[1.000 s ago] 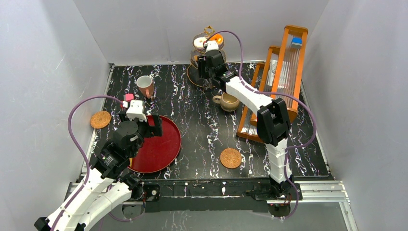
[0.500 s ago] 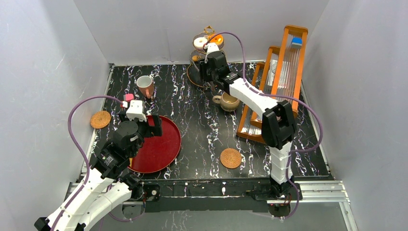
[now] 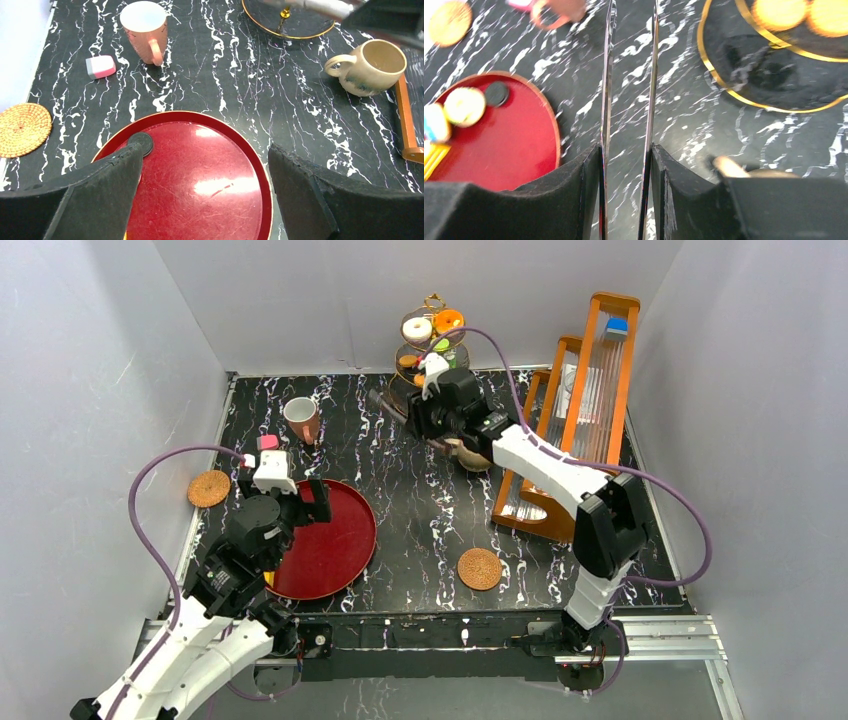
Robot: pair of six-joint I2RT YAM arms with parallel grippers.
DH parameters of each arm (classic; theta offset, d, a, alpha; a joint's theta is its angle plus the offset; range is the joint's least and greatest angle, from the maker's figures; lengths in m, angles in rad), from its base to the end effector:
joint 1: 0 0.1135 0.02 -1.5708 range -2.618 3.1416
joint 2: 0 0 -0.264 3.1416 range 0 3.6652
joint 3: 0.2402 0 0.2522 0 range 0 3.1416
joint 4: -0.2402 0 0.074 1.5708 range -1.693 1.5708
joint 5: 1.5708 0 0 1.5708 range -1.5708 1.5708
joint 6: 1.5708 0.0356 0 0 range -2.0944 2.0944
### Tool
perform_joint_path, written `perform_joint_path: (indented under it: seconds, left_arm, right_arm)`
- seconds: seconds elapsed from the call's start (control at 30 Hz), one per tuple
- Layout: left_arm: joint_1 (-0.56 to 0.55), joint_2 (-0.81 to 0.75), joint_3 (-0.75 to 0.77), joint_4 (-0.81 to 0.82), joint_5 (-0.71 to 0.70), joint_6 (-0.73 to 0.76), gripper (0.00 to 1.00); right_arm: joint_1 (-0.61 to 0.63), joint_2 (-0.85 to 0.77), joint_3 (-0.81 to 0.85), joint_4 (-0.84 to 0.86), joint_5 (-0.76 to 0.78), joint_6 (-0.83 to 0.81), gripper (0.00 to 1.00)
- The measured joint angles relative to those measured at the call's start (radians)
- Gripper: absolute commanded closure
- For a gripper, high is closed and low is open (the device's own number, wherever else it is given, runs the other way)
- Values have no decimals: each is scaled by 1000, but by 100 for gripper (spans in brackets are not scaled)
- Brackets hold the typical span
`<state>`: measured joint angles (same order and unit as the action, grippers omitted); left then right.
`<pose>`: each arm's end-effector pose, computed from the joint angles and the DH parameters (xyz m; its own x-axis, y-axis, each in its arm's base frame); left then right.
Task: Serve the afternoon tea
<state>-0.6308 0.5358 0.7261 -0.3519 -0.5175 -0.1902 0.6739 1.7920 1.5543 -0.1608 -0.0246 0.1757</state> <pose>0.1119 -0.0599 0.3366 -0.1499 -0.0939 -0.9842 0.0916 0.9899 -0.1084 0.3363 0.2697 0.3292 -0.4107 -0.1043 -0.9058 -0.5787 0.7975 0.1705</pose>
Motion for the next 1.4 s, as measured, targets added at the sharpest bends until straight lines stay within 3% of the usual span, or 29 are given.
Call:
perform_joint_path:
  seconds: [0.27, 0.47, 1.03, 1.4]
  left_arm:
    - [0, -35, -7, 0, -63, -2, 7]
    - [0, -77, -16, 0, -119, -4, 7]
    - [0, -181, -27, 0, -239, -5, 7]
    - [0, -199, -27, 1, -251, -5, 7]
  right_arm:
    - [159, -132, -178, 11, -82, -23, 53]
    - [247, -133, -237, 37, -111, -10, 52]
    - [396, 46, -262, 276, -275, 344, 52]
    - [457, 154, -213, 301, -296, 415, 51]
